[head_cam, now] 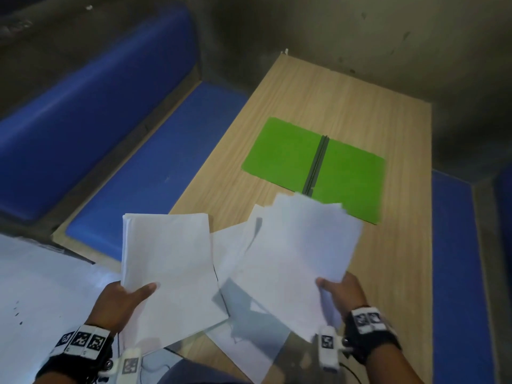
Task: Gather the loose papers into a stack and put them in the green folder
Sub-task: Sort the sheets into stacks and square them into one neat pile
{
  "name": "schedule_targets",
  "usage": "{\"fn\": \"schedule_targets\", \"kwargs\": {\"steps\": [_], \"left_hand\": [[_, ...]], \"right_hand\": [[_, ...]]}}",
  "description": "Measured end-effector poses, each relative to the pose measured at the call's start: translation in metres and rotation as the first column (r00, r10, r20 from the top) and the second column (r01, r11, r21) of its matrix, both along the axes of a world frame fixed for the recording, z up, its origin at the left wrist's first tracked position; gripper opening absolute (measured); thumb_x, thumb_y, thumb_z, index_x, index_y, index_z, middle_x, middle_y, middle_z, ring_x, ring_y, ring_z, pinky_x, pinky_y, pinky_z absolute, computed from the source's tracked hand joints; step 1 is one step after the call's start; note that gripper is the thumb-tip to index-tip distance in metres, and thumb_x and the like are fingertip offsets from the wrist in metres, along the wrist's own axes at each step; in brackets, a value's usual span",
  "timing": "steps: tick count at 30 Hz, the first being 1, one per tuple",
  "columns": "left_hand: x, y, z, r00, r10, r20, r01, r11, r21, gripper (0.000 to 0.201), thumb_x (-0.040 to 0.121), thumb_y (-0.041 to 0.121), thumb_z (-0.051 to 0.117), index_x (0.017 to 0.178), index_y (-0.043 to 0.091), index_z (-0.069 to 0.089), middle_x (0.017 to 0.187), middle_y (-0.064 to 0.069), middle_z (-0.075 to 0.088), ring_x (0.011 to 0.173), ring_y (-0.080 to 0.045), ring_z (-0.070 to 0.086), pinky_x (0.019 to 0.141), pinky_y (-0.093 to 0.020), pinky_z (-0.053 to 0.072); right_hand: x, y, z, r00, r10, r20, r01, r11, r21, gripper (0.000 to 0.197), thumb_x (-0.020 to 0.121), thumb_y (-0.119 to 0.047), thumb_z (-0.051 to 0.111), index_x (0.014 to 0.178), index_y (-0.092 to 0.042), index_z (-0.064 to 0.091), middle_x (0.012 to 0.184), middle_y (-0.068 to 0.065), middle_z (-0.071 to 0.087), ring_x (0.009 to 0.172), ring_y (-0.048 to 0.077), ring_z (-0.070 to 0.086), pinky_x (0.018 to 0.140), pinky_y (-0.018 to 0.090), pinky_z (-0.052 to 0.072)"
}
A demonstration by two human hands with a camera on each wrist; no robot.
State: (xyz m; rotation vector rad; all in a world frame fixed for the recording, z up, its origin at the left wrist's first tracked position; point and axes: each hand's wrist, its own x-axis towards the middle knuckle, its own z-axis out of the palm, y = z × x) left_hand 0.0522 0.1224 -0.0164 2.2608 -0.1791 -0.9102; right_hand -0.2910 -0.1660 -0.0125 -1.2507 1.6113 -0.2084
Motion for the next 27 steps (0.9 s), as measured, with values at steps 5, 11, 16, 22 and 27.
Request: {"fn": "schedule_targets", "kwargs": {"steps": [5,11,16,22,27], "left_hand": [[0.001,0.003,-0.007,1.0,0.003,-0.006,-0.003,1.0,-0.011,0.027,0.077,0.03,0.082,0.082,0.007,0.069,0.071,-0.011,0.073,0.068,-0.029,0.07,0.059,-0.031,0.051],[-0.001,0.003,-0.016,1.0,0.003,-0.011,-0.003,1.0,0.004,0.029,0.075,0.032,0.084,0.077,0.007,0.07,0.068,-0.012,0.074,0.065,-0.029,0.071,0.061,-0.034,0.055],[-0.001,0.001,-0.02,1.0,-0.009,-0.03,0.009,1.0,-0.002,0.025,0.074,0.034,0.084,0.079,0.014,0.07,0.072,-0.01,0.076,0.068,-0.028,0.073,0.069,-0.042,0.06],[-0.003,-0.004,-0.021,0.999,-0.028,-0.045,0.029,0.999,0.015,0.026,0.074,0.037,0.084,0.077,0.016,0.07,0.07,-0.008,0.076,0.067,-0.026,0.073,0.068,-0.04,0.059],[-0.001,-0.003,-0.024,0.999,-0.033,-0.043,0.034,0.999,0.02,0.027,0.073,0.038,0.084,0.078,0.016,0.071,0.068,-0.007,0.076,0.066,-0.025,0.073,0.066,-0.037,0.059]], "right_hand": [[0.044,0.002,-0.033,0.937,0.188,-0.293,-0.184,0.982,0.043,0.052,0.066,-0.025,0.084,0.108,0.0,0.063,0.112,0.017,0.068,0.089,0.029,0.067,0.074,0.031,0.054],[0.077,0.002,-0.036,0.949,0.055,-0.31,-0.032,0.996,0.078,0.082,0.062,-0.03,0.088,0.124,0.003,0.048,0.121,0.018,0.062,0.103,0.034,0.064,0.078,0.032,0.053],[0.086,0.003,-0.049,0.941,0.111,-0.32,-0.077,0.99,0.116,0.092,0.063,-0.035,0.087,0.137,-0.001,0.044,0.138,0.016,0.053,0.121,0.034,0.055,0.095,0.039,0.051],[0.097,0.011,-0.045,0.818,0.13,-0.561,-0.151,0.989,0.009,0.089,0.061,-0.032,0.089,0.13,-0.009,0.037,0.131,0.017,0.04,0.121,0.038,0.042,0.083,0.047,0.05],[0.089,0.008,-0.081,0.924,0.019,-0.382,-0.033,0.999,-0.03,0.068,0.073,-0.04,0.065,0.13,-0.021,0.034,0.126,0.005,0.053,0.105,0.03,0.058,0.094,0.05,0.045]]}}
